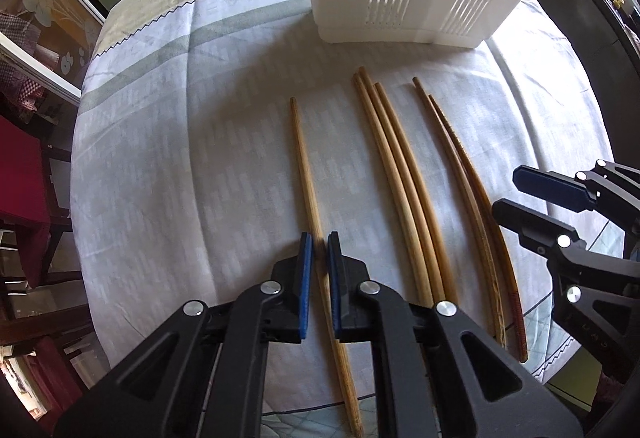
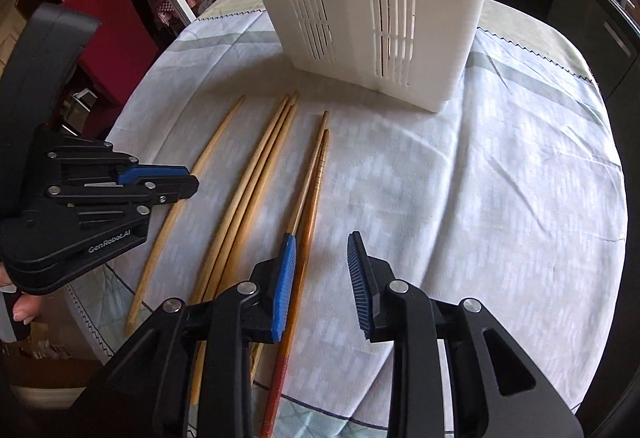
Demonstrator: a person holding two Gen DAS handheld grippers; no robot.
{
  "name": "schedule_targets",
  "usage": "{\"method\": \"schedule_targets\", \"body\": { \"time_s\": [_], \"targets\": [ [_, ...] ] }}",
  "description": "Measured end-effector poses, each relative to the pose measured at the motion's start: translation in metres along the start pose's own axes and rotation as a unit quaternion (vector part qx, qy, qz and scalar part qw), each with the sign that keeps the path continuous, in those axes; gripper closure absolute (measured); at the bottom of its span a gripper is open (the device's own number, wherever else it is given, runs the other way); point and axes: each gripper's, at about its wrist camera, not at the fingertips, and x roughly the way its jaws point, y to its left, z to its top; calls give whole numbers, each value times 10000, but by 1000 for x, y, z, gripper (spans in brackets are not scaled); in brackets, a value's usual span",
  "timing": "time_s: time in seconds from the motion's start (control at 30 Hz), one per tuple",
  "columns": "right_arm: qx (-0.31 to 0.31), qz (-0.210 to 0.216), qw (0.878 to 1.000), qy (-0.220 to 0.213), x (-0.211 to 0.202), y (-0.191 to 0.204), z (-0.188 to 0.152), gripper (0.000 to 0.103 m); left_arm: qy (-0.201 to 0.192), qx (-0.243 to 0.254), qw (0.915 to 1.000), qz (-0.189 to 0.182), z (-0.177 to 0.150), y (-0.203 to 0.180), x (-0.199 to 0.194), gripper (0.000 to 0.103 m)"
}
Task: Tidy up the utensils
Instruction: 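Grasp another wooden chopstick with the left tool while the right tool grasps one too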
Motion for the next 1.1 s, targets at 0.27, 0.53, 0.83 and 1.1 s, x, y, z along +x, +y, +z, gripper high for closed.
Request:
{"method": "schedule_targets", "body": {
  "time_s": [0.27, 0.53, 0.83, 1.1],
  "targets": [
    [-242, -499, 9984, 135, 18, 19, 9, 84, -42, 43, 10000, 10, -4, 9, -1, 95],
    [-343, -716, 9968, 122, 28, 28, 26, 85, -13, -166, 9999, -28, 17, 8, -1, 84],
    [-222, -653, 9976, 107, 27, 20, 33, 96, -64, -190, 9998, -74, 39, 6, -3, 96],
    [42, -278, 9987, -427, -24, 3, 23, 96, -397, -243, 9986, -245, 28, 7, -33, 97]
  ]
}}
